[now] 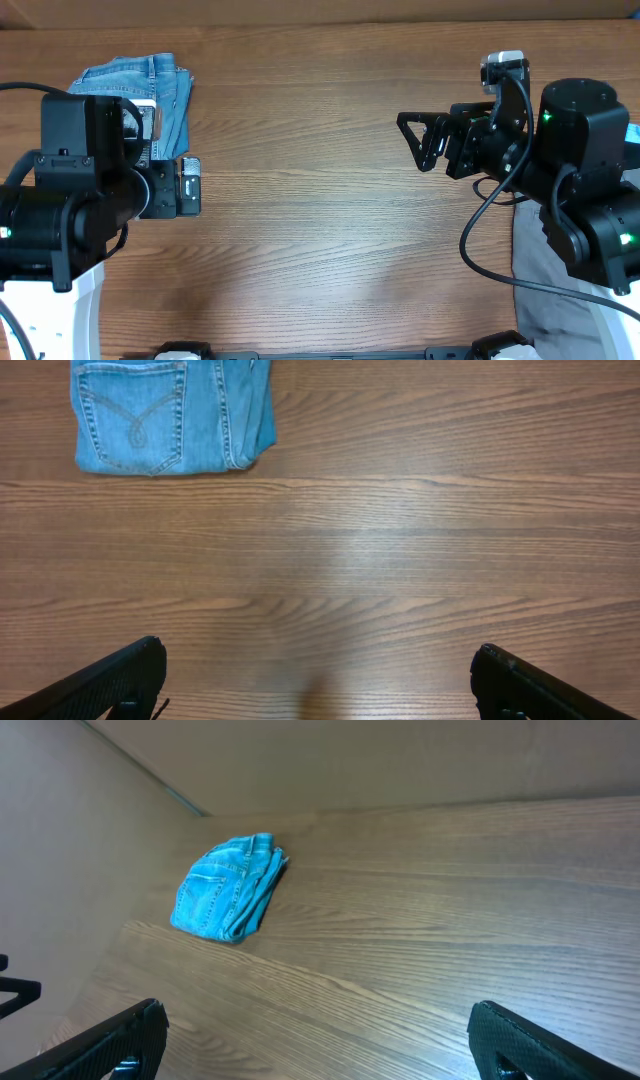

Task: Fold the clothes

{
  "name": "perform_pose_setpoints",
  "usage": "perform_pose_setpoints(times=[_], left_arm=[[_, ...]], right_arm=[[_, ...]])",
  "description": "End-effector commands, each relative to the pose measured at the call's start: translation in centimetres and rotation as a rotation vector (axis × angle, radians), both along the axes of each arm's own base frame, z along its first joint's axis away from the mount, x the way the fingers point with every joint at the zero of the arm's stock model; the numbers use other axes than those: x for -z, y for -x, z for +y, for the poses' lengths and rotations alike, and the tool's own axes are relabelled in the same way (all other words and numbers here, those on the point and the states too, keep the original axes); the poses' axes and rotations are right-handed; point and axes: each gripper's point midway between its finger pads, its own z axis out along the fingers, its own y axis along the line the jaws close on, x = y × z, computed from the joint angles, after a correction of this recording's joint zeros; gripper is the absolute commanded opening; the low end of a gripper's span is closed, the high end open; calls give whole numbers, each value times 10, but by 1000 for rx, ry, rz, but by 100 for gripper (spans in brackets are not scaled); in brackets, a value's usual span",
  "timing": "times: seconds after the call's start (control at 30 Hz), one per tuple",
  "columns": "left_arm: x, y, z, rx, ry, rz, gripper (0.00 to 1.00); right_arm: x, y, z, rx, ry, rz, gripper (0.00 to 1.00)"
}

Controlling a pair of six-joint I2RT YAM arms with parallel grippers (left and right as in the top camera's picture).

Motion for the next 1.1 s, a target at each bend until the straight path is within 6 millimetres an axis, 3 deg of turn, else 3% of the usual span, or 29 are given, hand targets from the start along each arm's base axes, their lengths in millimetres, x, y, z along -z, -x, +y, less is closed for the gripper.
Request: perform_pose_setpoints(times=[0.0,0.2,0.4,0.57,0.7,0.83,1.07], left_arm=[[3,-5,-2,-11,14,9,100],[8,-9,-3,-11,13,32,100],[12,-13,-3,-11,12,49,100],[15,-16,-3,-11,11,63,100],[17,-17,-3,-11,11,72,100],[18,-18,-3,-11,11,74,100],[18,-18,-3,-11,11,74,100]], right_arm=[[-4,-2,-2,13,6,-6,100],[9,-3,-15,76,57,32,100],[-15,12,-27,117,59,-61,100],[-40,22,-48,163,153,-223,100],[-47,24,-69,265,183,-304,100],[-39,26,-80,311,164,-355,100],[12,32,-91,351,157,-387,100]])
